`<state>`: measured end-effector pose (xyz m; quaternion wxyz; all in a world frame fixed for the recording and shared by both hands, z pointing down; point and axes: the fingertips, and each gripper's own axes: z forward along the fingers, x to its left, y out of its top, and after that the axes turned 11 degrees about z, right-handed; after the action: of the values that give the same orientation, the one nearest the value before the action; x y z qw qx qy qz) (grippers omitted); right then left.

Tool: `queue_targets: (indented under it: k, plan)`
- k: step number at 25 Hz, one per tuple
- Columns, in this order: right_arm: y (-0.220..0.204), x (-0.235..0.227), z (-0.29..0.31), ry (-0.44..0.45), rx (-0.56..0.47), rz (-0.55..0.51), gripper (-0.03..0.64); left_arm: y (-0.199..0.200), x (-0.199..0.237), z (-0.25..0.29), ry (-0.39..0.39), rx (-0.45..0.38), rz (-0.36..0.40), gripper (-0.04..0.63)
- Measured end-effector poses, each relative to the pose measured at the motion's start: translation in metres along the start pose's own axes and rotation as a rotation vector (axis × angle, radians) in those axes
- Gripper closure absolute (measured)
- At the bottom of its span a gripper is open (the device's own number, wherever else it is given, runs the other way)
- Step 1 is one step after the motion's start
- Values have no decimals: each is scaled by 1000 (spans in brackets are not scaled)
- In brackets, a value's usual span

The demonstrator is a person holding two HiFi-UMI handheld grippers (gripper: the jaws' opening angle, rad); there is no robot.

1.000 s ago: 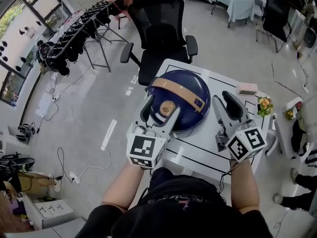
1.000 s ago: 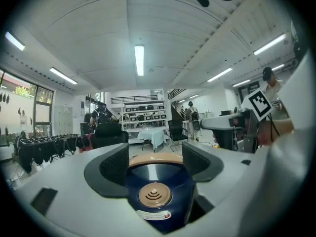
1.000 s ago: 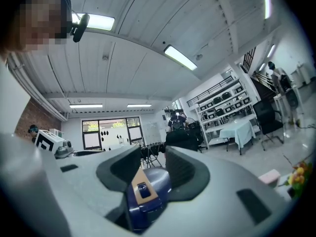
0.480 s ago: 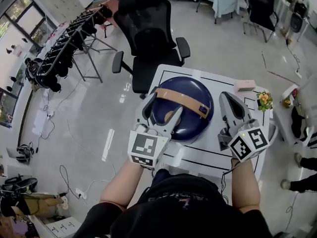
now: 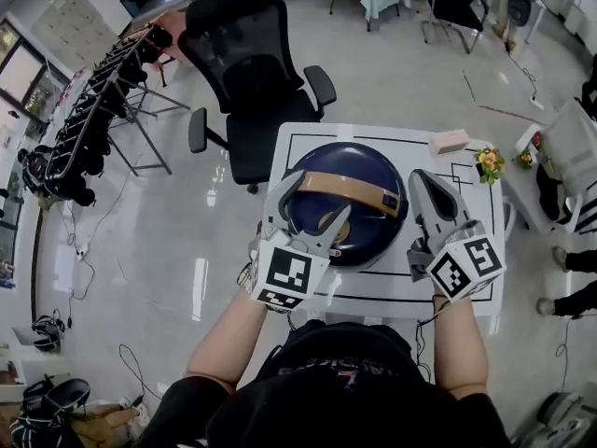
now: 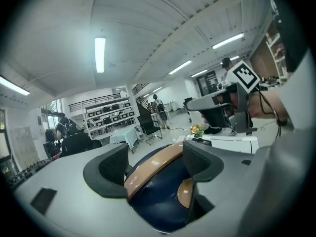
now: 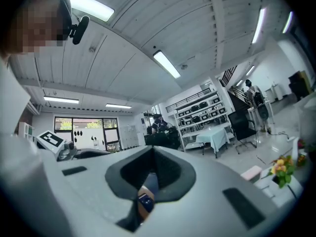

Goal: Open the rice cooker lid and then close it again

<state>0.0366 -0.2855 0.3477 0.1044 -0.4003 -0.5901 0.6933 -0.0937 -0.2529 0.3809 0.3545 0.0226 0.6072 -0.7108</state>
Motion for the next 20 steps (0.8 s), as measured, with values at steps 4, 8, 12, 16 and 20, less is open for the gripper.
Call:
queue_targets:
  k: [4, 8, 12, 16, 20]
  plan:
    - [-6, 5, -3, -38, 2, -12, 615, -4, -10, 8, -59, 16, 119, 261]
    - [-12, 7, -7, -83, 6, -17, 615, -8, -18, 19, -105, 31, 229, 261]
    - [-17, 5, -9, -129, 10, -8, 615, -13, -24, 28, -161, 57, 323, 261]
    - [-22, 1, -13, -174, -1, 15, 615, -19, -31, 37, -218, 66, 367, 261]
    - [-30, -3, -12, -215, 8, 22, 615, -21, -37, 45, -250, 69, 415, 268]
